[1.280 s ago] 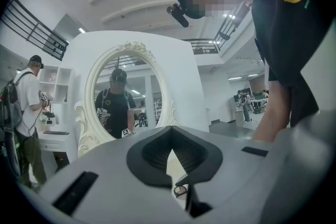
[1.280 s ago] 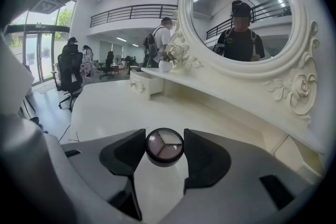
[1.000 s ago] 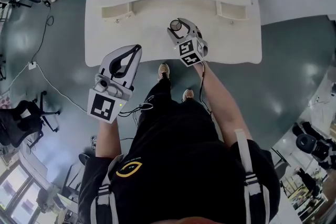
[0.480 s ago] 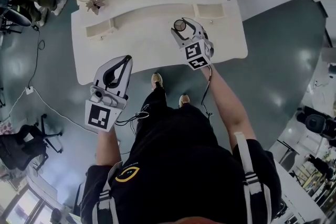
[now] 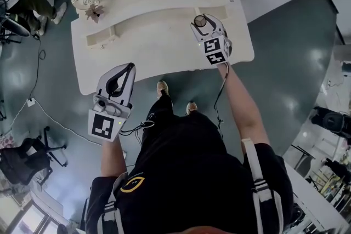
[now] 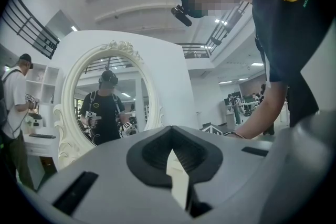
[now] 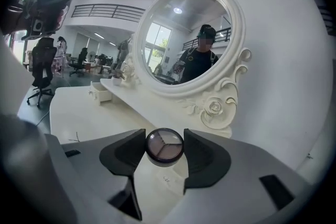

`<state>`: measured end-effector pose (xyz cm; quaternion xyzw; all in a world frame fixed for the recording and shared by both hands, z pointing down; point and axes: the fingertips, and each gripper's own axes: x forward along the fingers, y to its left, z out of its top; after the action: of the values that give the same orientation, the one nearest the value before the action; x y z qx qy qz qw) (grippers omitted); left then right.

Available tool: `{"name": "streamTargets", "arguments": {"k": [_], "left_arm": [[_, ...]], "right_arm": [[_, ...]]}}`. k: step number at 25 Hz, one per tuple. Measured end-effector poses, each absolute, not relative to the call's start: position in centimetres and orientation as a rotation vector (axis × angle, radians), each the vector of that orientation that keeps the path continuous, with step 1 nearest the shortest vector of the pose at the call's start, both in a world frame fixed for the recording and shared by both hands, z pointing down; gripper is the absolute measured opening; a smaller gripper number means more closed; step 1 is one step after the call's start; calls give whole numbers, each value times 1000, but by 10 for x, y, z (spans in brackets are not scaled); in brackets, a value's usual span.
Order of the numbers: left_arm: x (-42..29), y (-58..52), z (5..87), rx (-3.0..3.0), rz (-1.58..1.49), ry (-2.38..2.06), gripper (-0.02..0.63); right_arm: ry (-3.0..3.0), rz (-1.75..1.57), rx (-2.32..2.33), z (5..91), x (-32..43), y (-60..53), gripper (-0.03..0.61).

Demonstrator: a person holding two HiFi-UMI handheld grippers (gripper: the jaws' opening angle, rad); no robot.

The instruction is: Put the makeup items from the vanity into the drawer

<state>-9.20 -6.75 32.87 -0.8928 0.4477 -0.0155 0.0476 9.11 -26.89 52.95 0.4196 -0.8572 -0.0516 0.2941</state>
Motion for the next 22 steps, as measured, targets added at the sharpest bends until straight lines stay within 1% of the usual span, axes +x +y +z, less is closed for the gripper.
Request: {"name": "streamTargets", "arguments": {"k": [14,22], "left_arm": [[-103,-65,331,-2711,-70,1388,18],[-101,-64,332,-2721,-86,1369,18]], "right_arm": [[-2118,-4,1244,565,150,-326,249],[-2052,60,1253,588,163,-341,249]]}}
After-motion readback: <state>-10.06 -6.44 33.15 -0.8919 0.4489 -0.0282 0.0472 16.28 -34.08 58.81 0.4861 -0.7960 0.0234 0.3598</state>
